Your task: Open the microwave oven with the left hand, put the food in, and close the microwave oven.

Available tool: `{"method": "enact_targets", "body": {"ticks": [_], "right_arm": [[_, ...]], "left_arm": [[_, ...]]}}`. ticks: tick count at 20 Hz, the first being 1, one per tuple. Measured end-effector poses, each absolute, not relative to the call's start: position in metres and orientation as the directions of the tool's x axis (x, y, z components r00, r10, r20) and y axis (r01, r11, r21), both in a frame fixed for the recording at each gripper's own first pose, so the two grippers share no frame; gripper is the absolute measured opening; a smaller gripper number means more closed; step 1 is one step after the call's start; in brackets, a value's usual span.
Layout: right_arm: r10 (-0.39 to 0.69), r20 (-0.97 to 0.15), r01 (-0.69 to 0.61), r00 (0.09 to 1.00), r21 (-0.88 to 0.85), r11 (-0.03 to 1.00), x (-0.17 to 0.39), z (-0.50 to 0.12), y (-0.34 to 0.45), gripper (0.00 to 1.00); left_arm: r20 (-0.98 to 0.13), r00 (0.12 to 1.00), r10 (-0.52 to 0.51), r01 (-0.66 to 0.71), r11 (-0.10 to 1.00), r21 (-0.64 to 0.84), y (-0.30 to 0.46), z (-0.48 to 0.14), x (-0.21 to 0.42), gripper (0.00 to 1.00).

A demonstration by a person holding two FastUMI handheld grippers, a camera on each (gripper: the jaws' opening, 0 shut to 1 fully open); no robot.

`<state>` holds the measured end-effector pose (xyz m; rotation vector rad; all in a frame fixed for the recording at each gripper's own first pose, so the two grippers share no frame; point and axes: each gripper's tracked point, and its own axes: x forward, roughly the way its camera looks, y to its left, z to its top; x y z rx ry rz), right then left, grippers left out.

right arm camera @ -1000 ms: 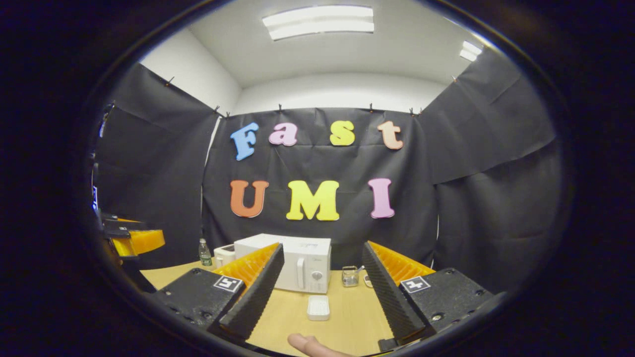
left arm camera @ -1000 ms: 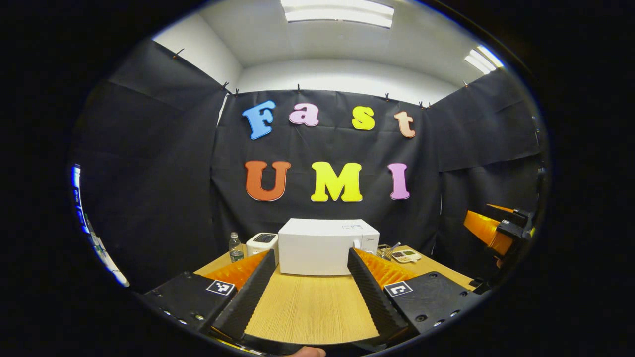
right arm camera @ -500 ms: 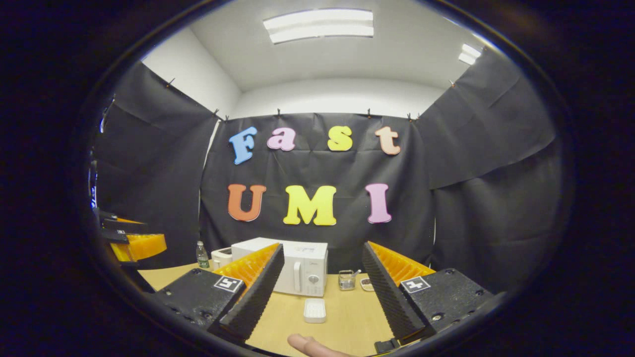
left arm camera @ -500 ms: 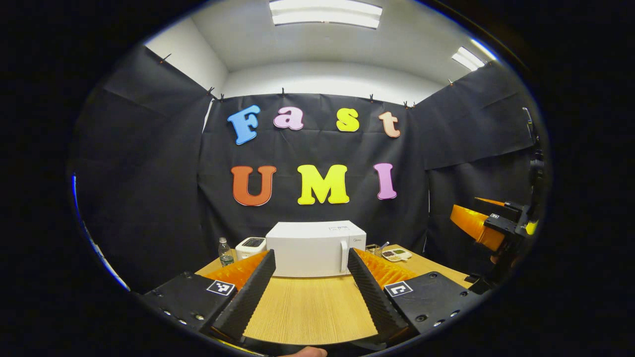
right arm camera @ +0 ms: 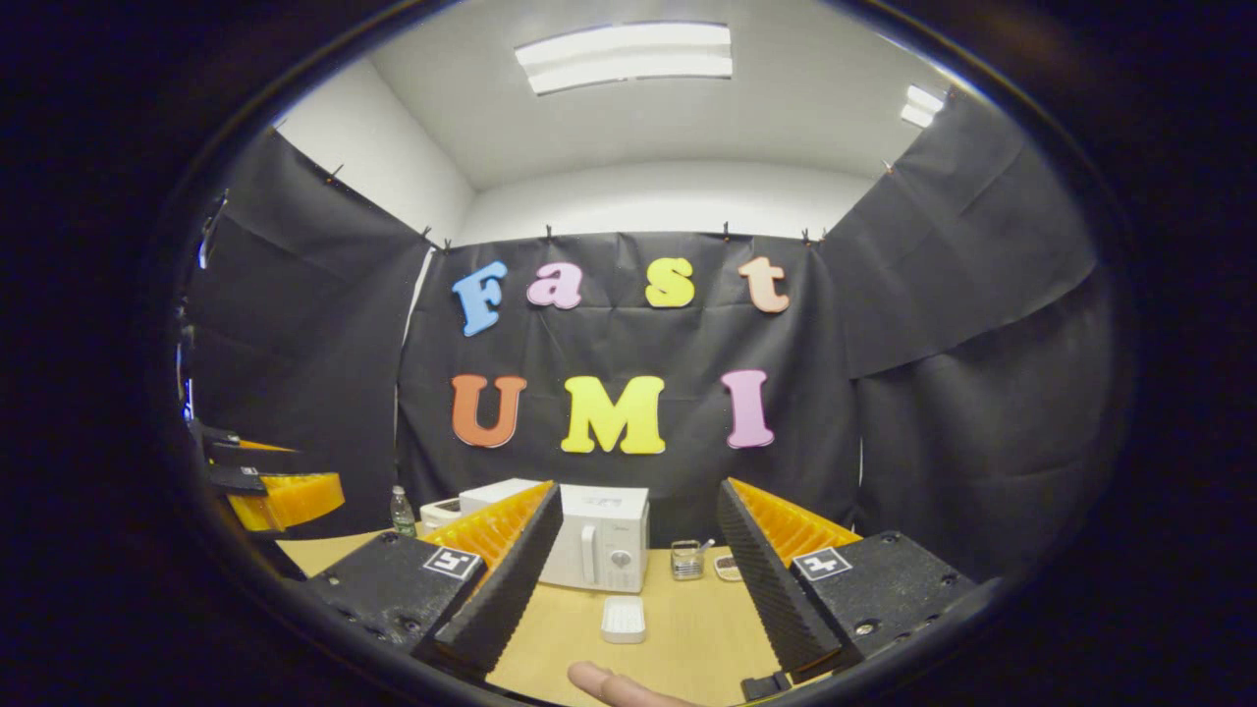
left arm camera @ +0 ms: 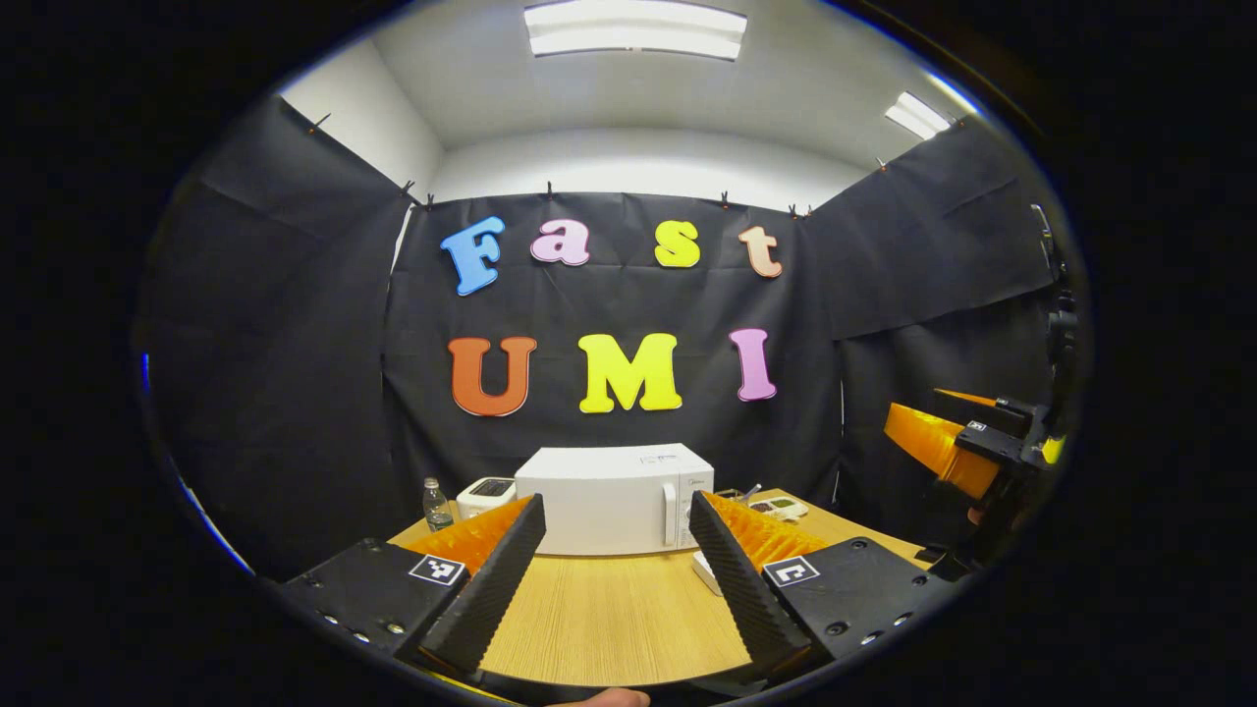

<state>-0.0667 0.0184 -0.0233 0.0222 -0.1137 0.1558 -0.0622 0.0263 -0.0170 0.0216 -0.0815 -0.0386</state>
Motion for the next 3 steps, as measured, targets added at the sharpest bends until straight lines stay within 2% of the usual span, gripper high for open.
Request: {"method": "enact_targets", "body": {"ticks": [1,2,3], "right_arm": [[0.169,0.111,-0.172,0.979,0.017,0.985,-0.0669,-0.0264,0.0222,0.95],[0.181,0.107,-0.184,0.978,0.020,0.983,-0.0680,-0.0284,0.0247,1.00],[0.185,0.104,-0.188,0.977,0.020,0.982,-0.0669,-0.0298,0.0239,0.95]], "left_arm": [[0.085,0.996,-0.038,0.036,0.999,0.020,0.0268,-0.0165,-0.0616,0.94],[0.088,0.996,-0.034,0.033,0.999,0.016,0.0266,-0.0163,-0.0627,0.94],[0.089,0.996,-0.030,0.029,0.999,0.012,0.0273,-0.0167,-0.0627,0.94]]}}
